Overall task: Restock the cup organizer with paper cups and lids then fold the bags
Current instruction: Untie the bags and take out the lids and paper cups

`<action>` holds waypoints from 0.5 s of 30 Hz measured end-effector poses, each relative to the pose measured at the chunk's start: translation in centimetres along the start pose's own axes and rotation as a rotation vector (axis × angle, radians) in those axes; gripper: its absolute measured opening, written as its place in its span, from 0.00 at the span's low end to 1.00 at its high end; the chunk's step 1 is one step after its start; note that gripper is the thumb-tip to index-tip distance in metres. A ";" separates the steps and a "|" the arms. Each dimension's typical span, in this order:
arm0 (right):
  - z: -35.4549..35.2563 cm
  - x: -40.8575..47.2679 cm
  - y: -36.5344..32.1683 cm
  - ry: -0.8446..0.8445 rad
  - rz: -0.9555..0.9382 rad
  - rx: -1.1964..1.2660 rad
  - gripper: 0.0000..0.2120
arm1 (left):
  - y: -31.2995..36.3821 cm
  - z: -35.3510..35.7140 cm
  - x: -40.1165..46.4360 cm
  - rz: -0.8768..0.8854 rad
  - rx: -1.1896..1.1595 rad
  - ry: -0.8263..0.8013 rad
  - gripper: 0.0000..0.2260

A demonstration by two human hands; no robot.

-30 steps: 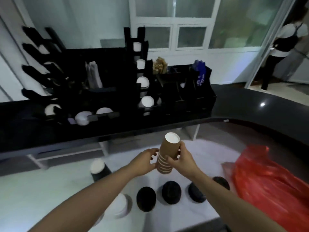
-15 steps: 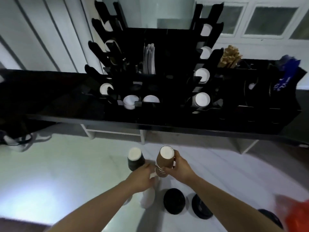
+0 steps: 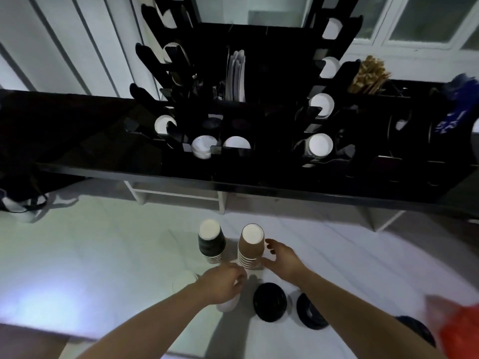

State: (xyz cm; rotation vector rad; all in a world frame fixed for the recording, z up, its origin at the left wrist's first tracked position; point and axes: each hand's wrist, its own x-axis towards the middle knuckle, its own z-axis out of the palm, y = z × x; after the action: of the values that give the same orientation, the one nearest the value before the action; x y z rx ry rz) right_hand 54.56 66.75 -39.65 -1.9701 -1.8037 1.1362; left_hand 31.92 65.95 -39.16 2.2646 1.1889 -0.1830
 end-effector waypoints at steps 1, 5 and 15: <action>-0.4 -0.2 0.4 0.017 0.027 -0.015 0.29 | 0.4 -0.1 0.2 0.029 0.019 -0.016 0.11; -2.1 -1.7 1.9 0.125 0.086 -0.025 0.10 | 2.5 -0.5 1.7 0.154 0.048 -0.017 0.13; -3.5 -15.4 12.2 0.490 0.480 0.002 0.18 | 14.3 3.0 7.6 0.387 0.084 -0.207 0.18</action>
State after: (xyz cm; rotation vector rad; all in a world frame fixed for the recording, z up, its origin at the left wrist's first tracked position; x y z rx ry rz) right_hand 66.91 51.05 -39.25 -2.4806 -1.1182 0.6617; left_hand 48.15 63.40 -38.37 2.4298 0.6335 -0.3117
